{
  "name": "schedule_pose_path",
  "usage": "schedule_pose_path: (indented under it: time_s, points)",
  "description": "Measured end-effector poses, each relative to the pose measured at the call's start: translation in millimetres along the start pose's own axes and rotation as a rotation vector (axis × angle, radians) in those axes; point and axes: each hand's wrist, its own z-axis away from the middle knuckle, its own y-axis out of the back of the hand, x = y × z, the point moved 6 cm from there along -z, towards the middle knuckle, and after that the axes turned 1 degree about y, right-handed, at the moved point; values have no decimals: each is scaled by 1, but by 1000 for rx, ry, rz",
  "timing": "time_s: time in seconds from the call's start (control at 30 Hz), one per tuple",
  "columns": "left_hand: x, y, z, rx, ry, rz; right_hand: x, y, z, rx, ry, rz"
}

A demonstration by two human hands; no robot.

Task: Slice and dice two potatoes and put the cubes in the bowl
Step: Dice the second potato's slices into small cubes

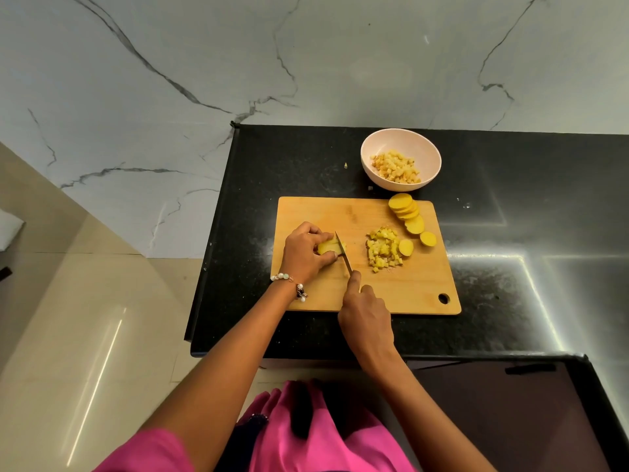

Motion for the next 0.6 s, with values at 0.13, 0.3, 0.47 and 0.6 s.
schedule_pose_path:
  time_s: [0.13, 0.3, 0.47, 0.6]
  points:
    - [-1, 0, 1, -15, 8, 4, 11, 1, -2, -13, -24, -49]
    - [-5, 1, 1, -45, 37, 18, 36, 7, -12, 23, -81, -145]
    - [-9, 1, 3, -75, 39, 20, 28, 29, -9, 118, -45, -382]
    - [-9, 0, 4, -59, 53, 2, 10, 25, -14, 70, 0, -370]
